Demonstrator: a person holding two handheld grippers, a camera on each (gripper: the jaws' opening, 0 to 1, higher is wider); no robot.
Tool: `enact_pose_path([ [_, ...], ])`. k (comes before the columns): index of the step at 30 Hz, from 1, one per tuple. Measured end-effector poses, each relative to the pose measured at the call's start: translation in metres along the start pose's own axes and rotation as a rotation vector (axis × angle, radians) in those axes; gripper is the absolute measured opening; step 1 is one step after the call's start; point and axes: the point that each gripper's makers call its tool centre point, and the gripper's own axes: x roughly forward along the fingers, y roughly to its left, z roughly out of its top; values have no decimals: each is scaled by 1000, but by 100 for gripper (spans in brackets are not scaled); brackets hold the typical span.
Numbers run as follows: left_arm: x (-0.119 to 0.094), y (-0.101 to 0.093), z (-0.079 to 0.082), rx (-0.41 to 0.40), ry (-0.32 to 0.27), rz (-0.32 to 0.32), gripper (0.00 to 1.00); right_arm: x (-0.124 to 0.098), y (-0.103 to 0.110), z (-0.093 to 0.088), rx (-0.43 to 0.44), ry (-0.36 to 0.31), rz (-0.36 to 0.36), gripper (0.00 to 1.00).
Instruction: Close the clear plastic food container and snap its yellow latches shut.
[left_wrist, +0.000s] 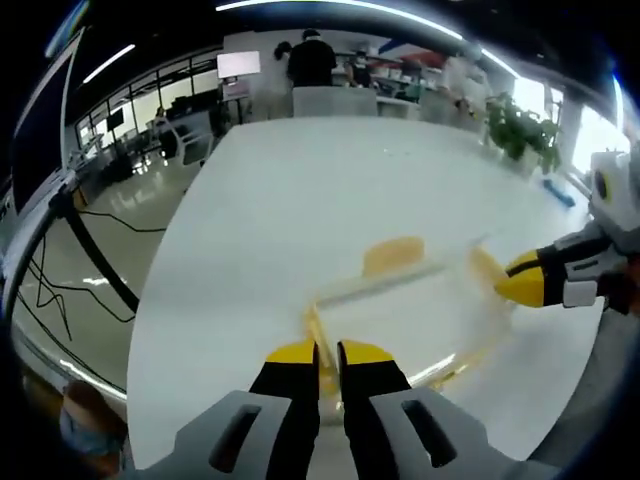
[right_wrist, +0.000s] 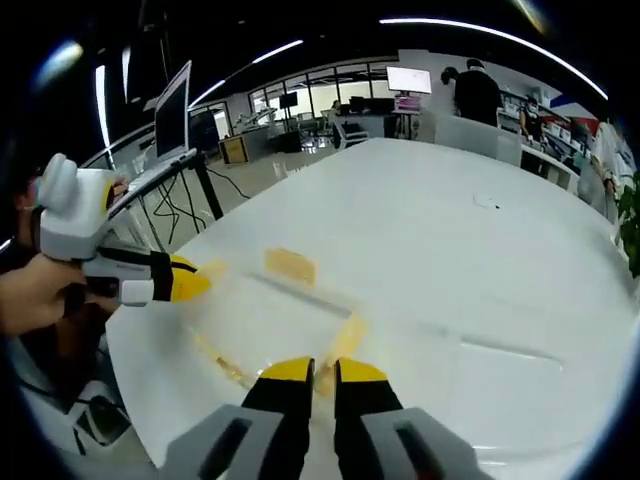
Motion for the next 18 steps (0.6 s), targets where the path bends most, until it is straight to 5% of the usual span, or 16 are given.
enact_pose_path([
  [18,-22,-13,14,-8,-26,10,4,-25,-1,8,1,-25,22,3],
])
